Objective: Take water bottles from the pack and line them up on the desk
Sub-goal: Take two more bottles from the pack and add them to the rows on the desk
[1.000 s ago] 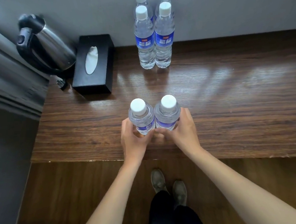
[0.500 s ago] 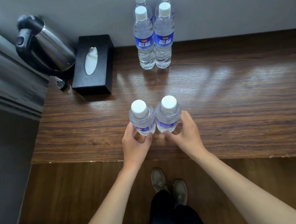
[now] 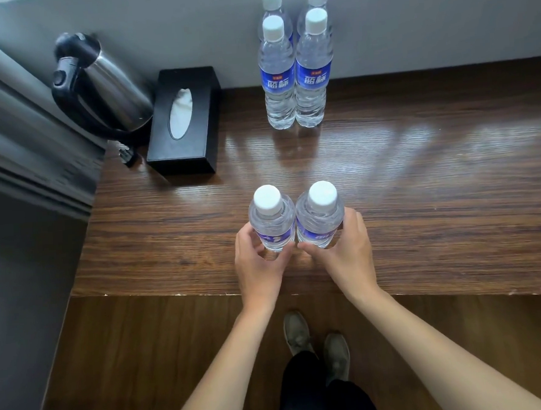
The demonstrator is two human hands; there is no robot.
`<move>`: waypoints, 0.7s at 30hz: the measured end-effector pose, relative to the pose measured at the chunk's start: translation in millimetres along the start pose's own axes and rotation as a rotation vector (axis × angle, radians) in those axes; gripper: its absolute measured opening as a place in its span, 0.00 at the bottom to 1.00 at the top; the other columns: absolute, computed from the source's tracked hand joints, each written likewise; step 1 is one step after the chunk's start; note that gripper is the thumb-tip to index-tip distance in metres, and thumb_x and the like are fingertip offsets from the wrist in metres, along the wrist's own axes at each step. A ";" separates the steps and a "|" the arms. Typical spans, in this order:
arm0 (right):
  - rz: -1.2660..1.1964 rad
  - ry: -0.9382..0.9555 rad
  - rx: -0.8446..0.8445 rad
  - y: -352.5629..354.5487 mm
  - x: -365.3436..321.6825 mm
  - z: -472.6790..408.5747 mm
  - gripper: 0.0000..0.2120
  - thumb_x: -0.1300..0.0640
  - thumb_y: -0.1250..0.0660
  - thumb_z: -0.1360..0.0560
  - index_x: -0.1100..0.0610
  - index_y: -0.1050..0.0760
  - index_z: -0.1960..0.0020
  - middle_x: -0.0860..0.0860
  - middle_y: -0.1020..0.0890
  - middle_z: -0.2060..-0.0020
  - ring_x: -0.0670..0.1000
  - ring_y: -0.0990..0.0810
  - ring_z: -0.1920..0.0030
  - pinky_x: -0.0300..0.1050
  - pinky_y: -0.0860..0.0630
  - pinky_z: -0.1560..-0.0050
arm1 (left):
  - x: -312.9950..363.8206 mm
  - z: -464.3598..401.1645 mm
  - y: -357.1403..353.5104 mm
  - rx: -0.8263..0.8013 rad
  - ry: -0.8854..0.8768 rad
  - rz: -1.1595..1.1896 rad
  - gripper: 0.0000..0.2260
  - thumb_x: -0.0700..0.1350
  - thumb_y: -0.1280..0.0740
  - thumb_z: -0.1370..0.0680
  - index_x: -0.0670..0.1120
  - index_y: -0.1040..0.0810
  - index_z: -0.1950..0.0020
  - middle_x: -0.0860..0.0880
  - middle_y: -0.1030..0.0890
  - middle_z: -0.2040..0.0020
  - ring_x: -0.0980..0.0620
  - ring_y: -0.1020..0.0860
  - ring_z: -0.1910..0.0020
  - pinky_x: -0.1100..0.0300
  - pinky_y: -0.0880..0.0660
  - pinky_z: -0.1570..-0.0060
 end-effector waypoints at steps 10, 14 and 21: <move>0.083 0.022 0.003 -0.3 -2.0 6.4 0.35 0.41 0.20 0.41 0.52 0.33 0.42 0.45 0.30 0.49 0.48 0.28 0.44 0.44 0.25 0.51 | -0.3 2.9 2.1 -0.144 -0.037 0.065 0.32 0.45 0.22 0.30 0.48 0.32 0.29 0.50 0.24 0.33 0.51 0.24 0.33 0.53 0.24 0.35; 0.045 0.079 -0.012 -0.8 3.3 15.6 0.30 0.48 0.22 0.34 0.51 0.32 0.37 0.44 0.30 0.46 0.47 0.27 0.42 0.46 0.23 0.46 | 2.2 -0.1 8.8 -0.154 -0.057 0.046 0.24 0.37 0.25 0.27 0.47 0.27 0.32 0.52 0.20 0.38 0.53 0.22 0.36 0.49 0.24 0.35; 0.031 0.050 0.000 -1.5 4.4 15.9 0.28 0.48 0.23 0.32 0.49 0.32 0.37 0.43 0.28 0.45 0.47 0.25 0.43 0.41 0.25 0.49 | 3.9 2.5 10.7 -0.024 0.010 0.018 0.28 0.48 0.18 0.34 0.54 0.28 0.40 0.53 0.22 0.42 0.53 0.21 0.44 0.53 0.21 0.43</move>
Point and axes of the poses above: each hand's wrist, its own z-axis away from the middle knuckle, its own y-axis out of the back of the hand, x = y × z, the point moved 3 cm from there along -z, towards the middle knuckle
